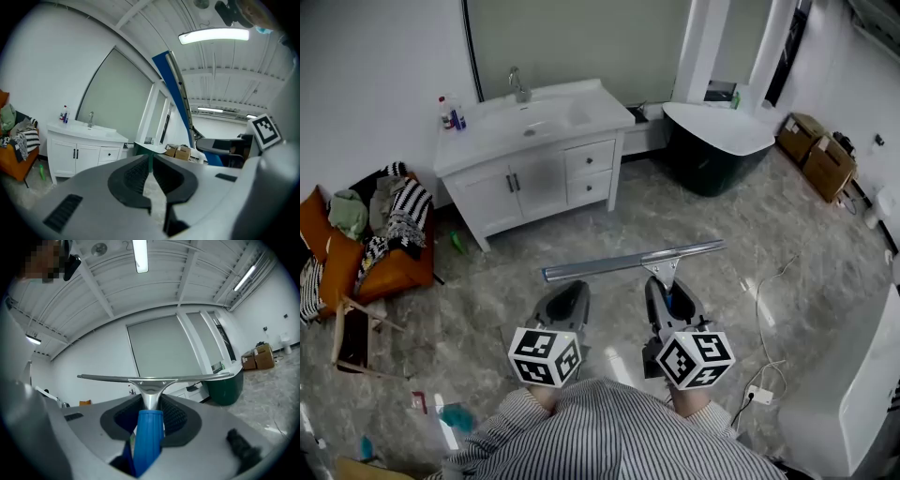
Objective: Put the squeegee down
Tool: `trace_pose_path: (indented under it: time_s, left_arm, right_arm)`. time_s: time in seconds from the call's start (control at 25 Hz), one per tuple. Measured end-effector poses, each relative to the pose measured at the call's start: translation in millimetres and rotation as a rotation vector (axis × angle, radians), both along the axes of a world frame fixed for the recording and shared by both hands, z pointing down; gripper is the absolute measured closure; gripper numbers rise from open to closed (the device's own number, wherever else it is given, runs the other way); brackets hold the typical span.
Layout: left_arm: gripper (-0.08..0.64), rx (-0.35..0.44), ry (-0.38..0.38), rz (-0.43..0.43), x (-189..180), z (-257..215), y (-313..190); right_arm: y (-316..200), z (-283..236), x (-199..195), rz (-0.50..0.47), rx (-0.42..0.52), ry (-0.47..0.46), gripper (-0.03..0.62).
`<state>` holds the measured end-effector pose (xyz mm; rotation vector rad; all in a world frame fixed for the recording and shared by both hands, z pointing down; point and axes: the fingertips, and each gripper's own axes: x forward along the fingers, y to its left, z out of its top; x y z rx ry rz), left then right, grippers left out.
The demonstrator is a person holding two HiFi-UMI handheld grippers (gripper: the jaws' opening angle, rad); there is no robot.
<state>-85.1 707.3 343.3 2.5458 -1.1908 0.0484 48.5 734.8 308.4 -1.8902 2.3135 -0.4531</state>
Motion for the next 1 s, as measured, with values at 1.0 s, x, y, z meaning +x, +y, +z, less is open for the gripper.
trace_pose_path:
  time_s: [1.0]
  left_arm:
    - [0.528,-0.018,-0.054,-0.034,59,22,-5]
  right_arm:
    - [-28,26,67,-0.002,-0.065,0.041,0.471]
